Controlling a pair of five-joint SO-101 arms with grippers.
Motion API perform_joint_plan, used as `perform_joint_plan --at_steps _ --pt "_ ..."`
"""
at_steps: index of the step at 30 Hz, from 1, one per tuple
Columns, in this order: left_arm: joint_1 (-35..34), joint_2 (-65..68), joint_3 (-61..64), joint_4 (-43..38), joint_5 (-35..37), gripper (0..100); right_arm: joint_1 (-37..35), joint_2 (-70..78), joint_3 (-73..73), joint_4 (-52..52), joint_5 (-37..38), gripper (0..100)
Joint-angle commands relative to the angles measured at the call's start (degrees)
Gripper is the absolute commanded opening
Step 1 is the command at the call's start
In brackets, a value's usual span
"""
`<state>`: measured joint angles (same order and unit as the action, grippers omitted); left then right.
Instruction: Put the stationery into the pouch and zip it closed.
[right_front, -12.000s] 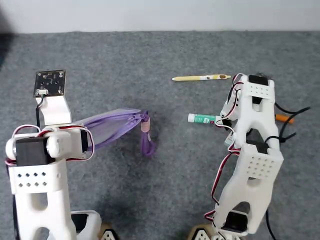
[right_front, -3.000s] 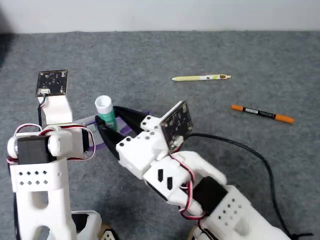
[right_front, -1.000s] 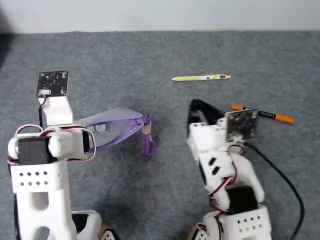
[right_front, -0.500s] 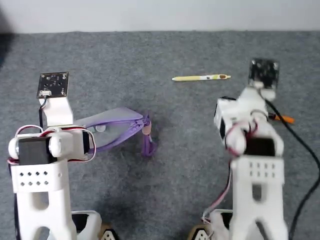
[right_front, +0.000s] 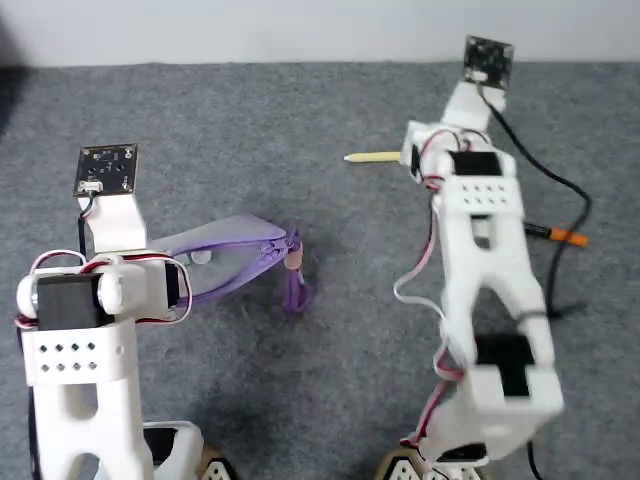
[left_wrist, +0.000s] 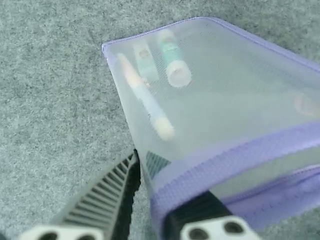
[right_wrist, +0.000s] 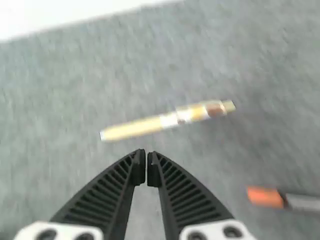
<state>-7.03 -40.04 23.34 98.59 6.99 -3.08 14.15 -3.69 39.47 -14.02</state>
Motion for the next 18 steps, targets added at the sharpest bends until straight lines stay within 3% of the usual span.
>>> perform_joint_plan --at_steps 1,4,8,14,18 --pt "0.2 0.4 0.0 -0.7 0.4 1 -0.7 10.9 -9.5 -11.9 -1.1 1.5" --pt "0.1 0.4 0.0 -0.7 0.4 1 -0.7 21.4 -16.7 -18.1 -1.0 1.5" --pt "0.1 0.4 0.0 -0.7 0.4 1 -0.8 34.2 -29.0 -18.0 -0.8 1.4" --pt "0.1 0.4 0.1 -0.7 0.4 1 -0.8 50.6 -48.8 -10.7 -0.7 1.4" --pt "0.1 0.5 0.1 -0.7 0.3 1 -0.6 58.1 -62.0 1.5 -0.7 1.4"
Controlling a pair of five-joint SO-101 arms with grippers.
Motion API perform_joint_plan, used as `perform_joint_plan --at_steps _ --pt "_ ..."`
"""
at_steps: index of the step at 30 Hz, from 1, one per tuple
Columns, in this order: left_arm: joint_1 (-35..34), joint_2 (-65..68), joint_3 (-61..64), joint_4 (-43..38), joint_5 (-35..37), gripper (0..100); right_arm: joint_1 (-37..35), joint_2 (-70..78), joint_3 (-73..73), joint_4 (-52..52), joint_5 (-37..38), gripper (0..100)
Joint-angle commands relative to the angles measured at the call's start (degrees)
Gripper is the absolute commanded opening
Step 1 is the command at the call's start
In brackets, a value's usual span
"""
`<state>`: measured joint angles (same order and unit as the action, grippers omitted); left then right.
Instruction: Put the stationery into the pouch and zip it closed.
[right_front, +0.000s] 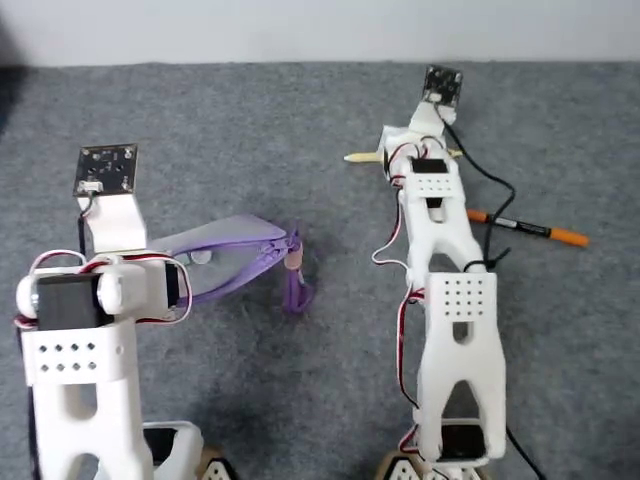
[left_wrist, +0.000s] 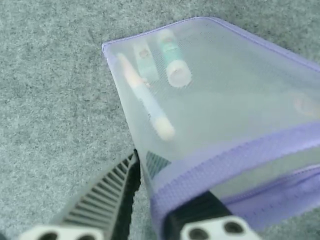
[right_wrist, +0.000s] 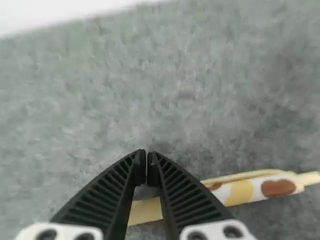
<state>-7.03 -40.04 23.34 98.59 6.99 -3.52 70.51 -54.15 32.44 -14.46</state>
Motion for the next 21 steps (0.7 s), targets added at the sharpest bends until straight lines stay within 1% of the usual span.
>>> perform_joint_plan --at_steps 1,6,8,11,14,16,18,21 --pt "0.1 0.5 0.1 -0.7 0.3 1 0.0 2.8 -14.9 13.1 -0.3 1.4" --pt "0.2 0.4 0.1 -0.7 0.3 1 0.6 4.8 -30.2 40.1 -0.4 1.4" --pt "0.4 0.4 0.1 -0.7 0.3 1 0.7 5.1 -35.6 48.7 -0.4 1.4" --pt "0.4 0.7 0.1 -0.7 0.3 1 0.7 5.1 -41.3 59.6 -0.3 1.4" --pt "0.4 0.8 0.0 -0.7 0.3 1 0.6 4.5 -42.3 67.8 -0.2 1.5" --pt "0.4 0.7 0.0 -0.7 0.3 1 0.7 4.0 -42.3 70.5 -0.2 1.5" --pt "0.4 0.6 0.1 -0.7 0.3 1 1.2 2.9 -42.3 70.0 -0.3 1.5" --pt "0.5 0.6 0.1 -0.7 0.3 1 0.9 0.8 -42.3 65.3 -0.7 1.5"
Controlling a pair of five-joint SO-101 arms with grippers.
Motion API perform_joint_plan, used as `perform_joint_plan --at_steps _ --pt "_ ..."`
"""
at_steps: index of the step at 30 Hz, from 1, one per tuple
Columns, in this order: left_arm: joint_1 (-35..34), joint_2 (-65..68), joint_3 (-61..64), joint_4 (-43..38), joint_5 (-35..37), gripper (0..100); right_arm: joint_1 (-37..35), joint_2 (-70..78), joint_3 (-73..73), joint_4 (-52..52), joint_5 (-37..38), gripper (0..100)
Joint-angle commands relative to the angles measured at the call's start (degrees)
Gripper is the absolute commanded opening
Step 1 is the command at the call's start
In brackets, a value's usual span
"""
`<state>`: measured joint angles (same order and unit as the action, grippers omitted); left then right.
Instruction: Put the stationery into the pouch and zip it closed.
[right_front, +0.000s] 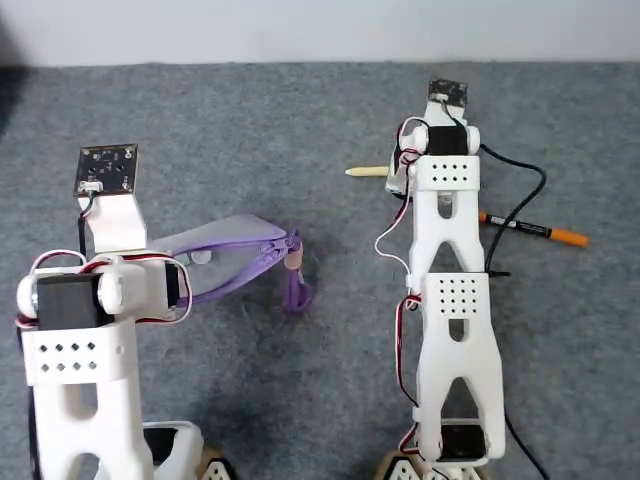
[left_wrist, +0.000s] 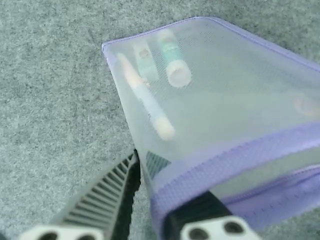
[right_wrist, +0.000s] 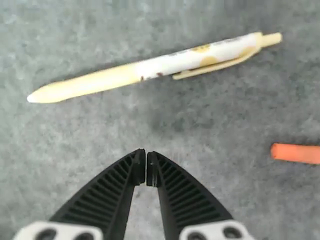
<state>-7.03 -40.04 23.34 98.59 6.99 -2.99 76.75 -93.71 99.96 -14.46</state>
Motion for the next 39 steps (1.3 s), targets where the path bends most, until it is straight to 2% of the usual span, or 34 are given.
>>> perform_joint_plan --at_steps 1,11,17,20,27,33,35,39 --pt "0.5 0.6 0.1 -0.7 0.3 1 0.3 -5.8 -2.6 -4.8 -0.7 1.5" --pt "0.5 0.4 0.2 -0.6 0.3 1 -0.8 3.2 -2.3 -37.1 0.2 1.5" --pt "0.3 0.4 0.2 -0.6 0.3 1 -2.3 10.9 -2.3 -39.8 5.6 1.4" --pt "0.2 0.4 0.2 -0.6 0.3 1 -2.1 11.5 -2.5 -35.0 5.7 1.4" --pt "0.1 0.4 0.2 -0.6 0.3 1 -1.1 6.7 -2.6 -10.9 5.8 1.8" --pt "0.3 0.6 0.2 -0.7 0.4 1 0.1 1.5 -2.6 2.4 5.9 1.8" --pt "0.4 0.7 0.2 -0.8 0.4 1 0.2 -0.2 -2.3 3.1 7.3 1.5" --pt "0.4 0.7 0.2 -0.8 0.4 1 1.1 -4.0 -2.3 3.0 15.5 1.7"
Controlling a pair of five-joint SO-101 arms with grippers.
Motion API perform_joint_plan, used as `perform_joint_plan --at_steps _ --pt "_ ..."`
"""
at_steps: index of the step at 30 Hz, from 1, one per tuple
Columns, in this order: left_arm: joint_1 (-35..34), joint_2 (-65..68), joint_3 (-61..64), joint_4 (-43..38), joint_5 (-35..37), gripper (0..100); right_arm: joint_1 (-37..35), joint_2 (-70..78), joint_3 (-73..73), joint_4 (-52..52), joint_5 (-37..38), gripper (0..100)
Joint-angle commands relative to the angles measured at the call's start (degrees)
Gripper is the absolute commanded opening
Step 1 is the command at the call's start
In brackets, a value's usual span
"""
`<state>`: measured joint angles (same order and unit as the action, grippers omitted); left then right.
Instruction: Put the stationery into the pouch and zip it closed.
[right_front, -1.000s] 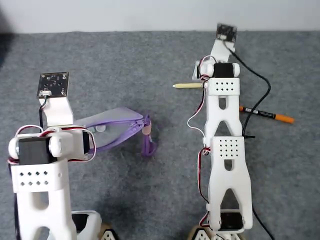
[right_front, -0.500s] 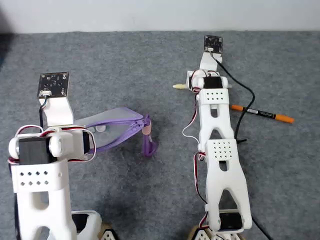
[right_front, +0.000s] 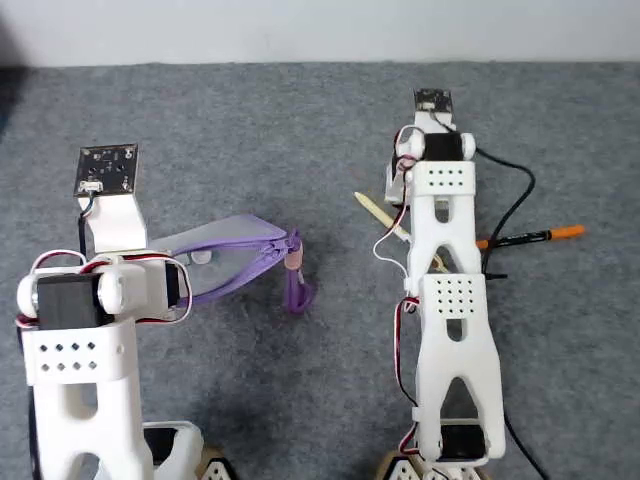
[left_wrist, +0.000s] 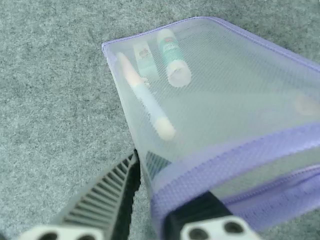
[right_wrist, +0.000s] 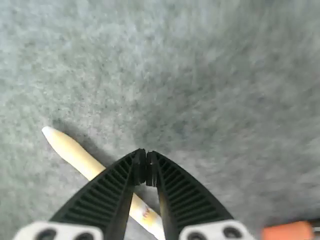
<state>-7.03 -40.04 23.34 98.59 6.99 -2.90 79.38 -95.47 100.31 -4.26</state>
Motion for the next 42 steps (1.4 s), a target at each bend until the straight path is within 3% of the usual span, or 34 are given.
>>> perform_joint_plan --at_steps 1,7,11,17,24,34,42 --pt "0.4 0.7 0.2 -0.8 0.4 1 1.0 -7.7 -0.5 2.7 6.7 1.8" --pt "0.2 0.6 0.2 -0.7 0.4 1 1.0 -15.7 2.6 2.9 10.3 7.2" --pt "0.2 0.6 0.2 -0.7 0.4 1 -0.1 -24.3 16.8 2.8 10.8 19.6" --pt "0.1 0.4 0.2 -0.8 0.4 1 -5.0 -32.9 35.4 2.4 12.5 20.7" --pt "0.1 0.6 0.2 -1.0 0.4 1 -9.4 -29.1 36.3 -1.3 14.2 20.7" --pt "0.1 0.4 0.2 -0.7 0.3 1 -8.2 -22.5 36.3 -10.9 18.5 20.6" --pt "0.1 0.4 0.2 -0.9 0.4 1 -8.5 -20.0 36.3 -11.5 18.5 20.3"
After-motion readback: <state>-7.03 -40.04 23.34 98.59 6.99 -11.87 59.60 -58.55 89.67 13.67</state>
